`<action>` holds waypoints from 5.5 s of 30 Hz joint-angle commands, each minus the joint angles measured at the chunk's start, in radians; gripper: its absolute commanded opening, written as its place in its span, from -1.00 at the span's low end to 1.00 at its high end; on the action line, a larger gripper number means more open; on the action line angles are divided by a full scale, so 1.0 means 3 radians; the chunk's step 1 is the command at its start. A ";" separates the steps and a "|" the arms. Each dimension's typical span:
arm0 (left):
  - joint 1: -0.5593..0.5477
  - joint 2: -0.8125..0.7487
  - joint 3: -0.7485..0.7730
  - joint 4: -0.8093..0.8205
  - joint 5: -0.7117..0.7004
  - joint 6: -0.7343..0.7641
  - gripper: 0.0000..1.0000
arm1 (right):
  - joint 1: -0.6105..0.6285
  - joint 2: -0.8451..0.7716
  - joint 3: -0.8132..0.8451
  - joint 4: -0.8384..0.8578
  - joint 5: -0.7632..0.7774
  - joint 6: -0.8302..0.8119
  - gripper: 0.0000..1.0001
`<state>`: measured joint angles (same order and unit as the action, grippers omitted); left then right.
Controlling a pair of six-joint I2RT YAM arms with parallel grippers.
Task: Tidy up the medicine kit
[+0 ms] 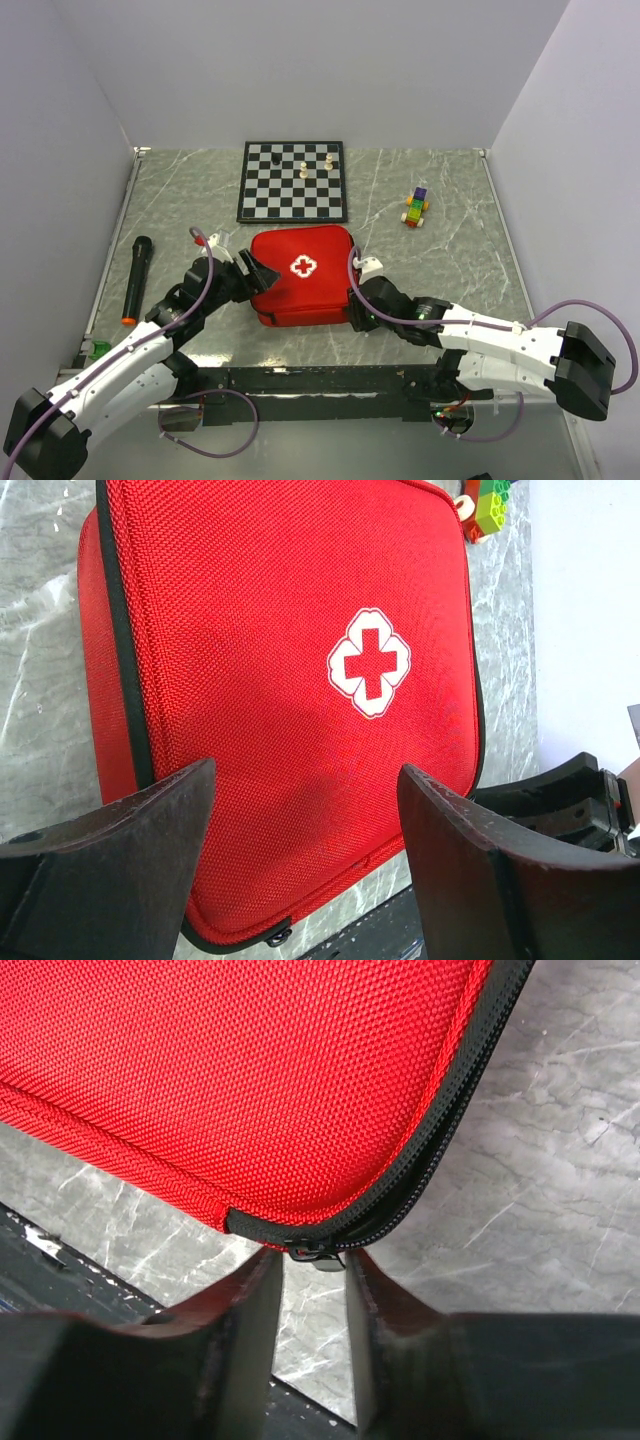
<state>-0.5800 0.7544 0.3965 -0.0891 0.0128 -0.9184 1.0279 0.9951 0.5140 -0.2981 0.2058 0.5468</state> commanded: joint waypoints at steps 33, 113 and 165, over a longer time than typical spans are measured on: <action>0.0062 -0.1099 0.0478 -0.1795 -0.0325 -0.0778 0.80 | 0.0894 0.1499 0.1518 0.0120 0.0245 -0.0432 -1.00; 0.0778 0.0481 0.0048 -0.0583 0.0275 -0.0360 -0.34 | 0.1232 0.1633 0.1258 0.0017 0.0311 -0.0376 -1.00; 0.1115 -0.0341 0.1184 -0.2214 -0.0079 0.0081 0.93 | 0.1022 0.1929 0.1998 0.0017 -0.0159 -0.0917 -1.00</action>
<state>-0.2417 0.7132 0.7788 -0.6712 -0.0875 -0.8185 1.3216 1.5177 0.9791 -0.3695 0.2363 0.3813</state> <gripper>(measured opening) 0.967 0.009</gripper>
